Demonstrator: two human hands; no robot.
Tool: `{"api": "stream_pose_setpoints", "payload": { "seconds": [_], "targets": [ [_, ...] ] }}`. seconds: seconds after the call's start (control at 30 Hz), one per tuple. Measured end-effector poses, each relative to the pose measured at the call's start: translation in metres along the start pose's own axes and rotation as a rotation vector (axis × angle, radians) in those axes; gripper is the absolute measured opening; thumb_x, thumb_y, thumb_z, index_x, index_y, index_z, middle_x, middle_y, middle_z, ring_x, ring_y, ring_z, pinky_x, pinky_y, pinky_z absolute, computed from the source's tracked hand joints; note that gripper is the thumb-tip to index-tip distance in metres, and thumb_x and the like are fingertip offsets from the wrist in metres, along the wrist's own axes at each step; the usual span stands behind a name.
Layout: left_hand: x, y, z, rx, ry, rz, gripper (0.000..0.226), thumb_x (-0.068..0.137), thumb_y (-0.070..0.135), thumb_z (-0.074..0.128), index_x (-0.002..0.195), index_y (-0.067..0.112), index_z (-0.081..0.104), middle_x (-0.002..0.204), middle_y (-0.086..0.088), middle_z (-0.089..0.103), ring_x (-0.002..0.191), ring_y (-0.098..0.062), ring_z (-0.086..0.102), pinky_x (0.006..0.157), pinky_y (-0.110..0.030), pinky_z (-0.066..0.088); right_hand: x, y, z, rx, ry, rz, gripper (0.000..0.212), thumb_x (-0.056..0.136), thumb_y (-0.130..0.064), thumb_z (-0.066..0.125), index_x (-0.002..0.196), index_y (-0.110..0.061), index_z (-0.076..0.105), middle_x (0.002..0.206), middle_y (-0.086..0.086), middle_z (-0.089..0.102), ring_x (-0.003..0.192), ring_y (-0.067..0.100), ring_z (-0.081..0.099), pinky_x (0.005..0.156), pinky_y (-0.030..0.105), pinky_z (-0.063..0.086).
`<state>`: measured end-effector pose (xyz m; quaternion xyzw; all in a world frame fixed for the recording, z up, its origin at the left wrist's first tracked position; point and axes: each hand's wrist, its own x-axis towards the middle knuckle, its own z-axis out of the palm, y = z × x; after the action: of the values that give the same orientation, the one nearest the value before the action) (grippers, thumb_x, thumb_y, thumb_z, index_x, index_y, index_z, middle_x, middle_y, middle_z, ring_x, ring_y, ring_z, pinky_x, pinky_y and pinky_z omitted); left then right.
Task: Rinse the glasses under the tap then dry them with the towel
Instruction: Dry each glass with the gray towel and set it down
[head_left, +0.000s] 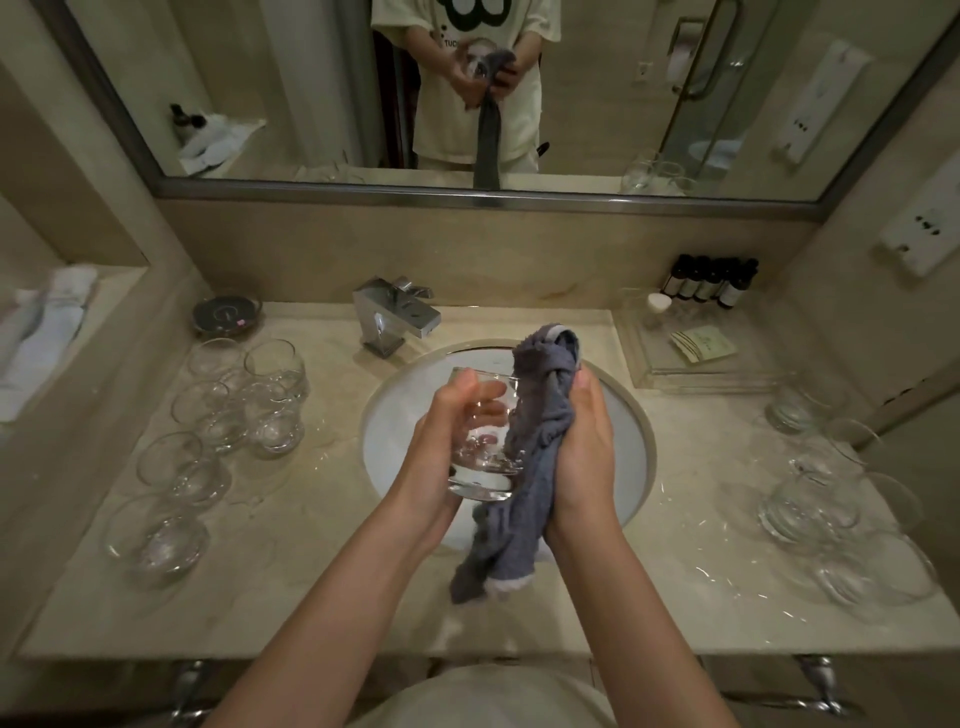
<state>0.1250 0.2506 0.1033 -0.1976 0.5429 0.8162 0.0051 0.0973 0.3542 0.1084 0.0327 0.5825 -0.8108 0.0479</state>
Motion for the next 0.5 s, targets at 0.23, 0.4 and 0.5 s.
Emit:
{"api": "stream_pose_setpoints", "payload": {
  "seconds": [0.23,0.4,0.5],
  "targets": [
    [-0.0033,0.0023,0.0074,0.311,0.187,0.204,0.039,0.088,0.067,0.049,0.102,0.032,0.059,0.089,0.009,0.07,0.071,0.001,0.065,0.074,-0.028,0.048,-0.0019,0.0063,0.0075,-0.113,0.078,-0.158,0.027,0.104,-0.032,0.034,0.101,-0.032,0.06,0.084,-0.02,0.066,0.082,0.001,0.06,0.073,0.015,0.047],
    [-0.0069,-0.0013,0.0071,0.256,0.105,0.233,0.068,0.048,0.059,0.073,0.108,0.032,0.06,0.107,0.004,0.063,0.089,-0.006,0.066,0.071,-0.018,0.05,0.0013,0.0038,0.0046,-0.061,0.048,-0.141,0.033,0.103,-0.039,0.037,0.09,-0.046,0.067,0.093,-0.014,0.07,0.094,0.01,0.064,0.089,0.036,0.05],
    [-0.0056,0.0001,0.0042,0.094,-0.003,0.156,0.062,0.051,0.053,0.073,0.106,0.025,0.067,0.094,0.005,0.072,0.082,-0.01,0.071,0.068,-0.023,0.053,0.001,-0.0032,0.0023,0.06,0.052,-0.005,0.026,0.102,-0.04,0.04,0.105,-0.039,0.065,0.101,-0.004,0.07,0.094,0.013,0.067,0.084,0.032,0.056]
  ]
}}
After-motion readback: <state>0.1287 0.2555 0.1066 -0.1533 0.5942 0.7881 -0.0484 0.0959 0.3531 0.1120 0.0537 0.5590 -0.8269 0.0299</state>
